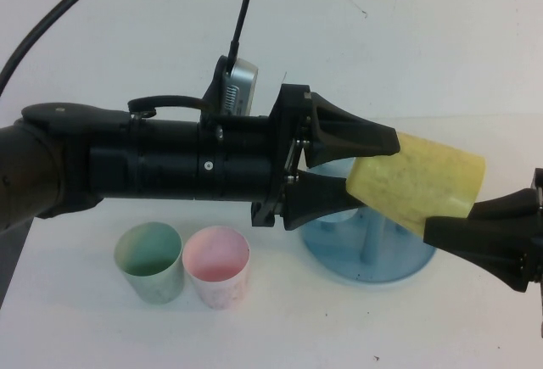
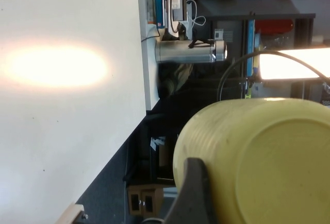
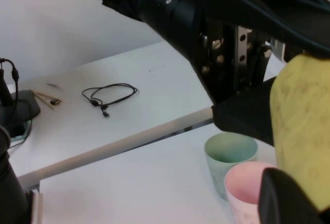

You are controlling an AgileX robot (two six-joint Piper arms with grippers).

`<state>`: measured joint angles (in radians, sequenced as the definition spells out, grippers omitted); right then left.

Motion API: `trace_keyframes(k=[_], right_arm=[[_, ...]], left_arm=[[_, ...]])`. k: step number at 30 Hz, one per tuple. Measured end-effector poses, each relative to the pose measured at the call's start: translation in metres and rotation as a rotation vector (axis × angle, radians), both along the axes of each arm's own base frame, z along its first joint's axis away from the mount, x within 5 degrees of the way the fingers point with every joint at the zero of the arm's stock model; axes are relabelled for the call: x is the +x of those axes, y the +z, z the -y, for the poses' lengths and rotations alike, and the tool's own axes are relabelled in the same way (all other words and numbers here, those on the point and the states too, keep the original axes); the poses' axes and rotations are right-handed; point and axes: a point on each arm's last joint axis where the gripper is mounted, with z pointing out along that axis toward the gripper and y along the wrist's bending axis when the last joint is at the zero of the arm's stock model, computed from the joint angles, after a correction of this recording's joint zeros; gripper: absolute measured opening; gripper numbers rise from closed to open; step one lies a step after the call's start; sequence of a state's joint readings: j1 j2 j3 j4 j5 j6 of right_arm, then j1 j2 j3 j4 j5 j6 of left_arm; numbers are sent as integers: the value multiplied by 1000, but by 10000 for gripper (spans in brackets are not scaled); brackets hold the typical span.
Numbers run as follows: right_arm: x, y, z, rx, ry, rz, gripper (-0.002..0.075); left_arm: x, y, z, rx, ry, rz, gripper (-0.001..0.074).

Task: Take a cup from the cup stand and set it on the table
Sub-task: Hand over the cup, then place the cup on the table

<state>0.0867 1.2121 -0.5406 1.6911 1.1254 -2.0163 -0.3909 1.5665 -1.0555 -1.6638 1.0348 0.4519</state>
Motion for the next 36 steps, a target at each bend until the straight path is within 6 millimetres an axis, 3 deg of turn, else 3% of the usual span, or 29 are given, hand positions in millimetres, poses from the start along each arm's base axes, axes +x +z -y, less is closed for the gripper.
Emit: trace_keyframes(k=[18, 23, 27, 36], right_arm=[[1, -1, 1, -12, -16, 6, 22], [1, 0, 0, -7, -8, 9, 21], [1, 0, 0, -7, -5, 7, 21], [3, 2, 0, -5, -17, -75, 20]], left_arm=[[0, 1, 0, -3, -17, 90, 535], [-1, 1, 0, -7, -32, 106, 604], [3, 2, -9, -14, -17, 109, 615], [21, 5, -49, -45, 56, 109, 606]])
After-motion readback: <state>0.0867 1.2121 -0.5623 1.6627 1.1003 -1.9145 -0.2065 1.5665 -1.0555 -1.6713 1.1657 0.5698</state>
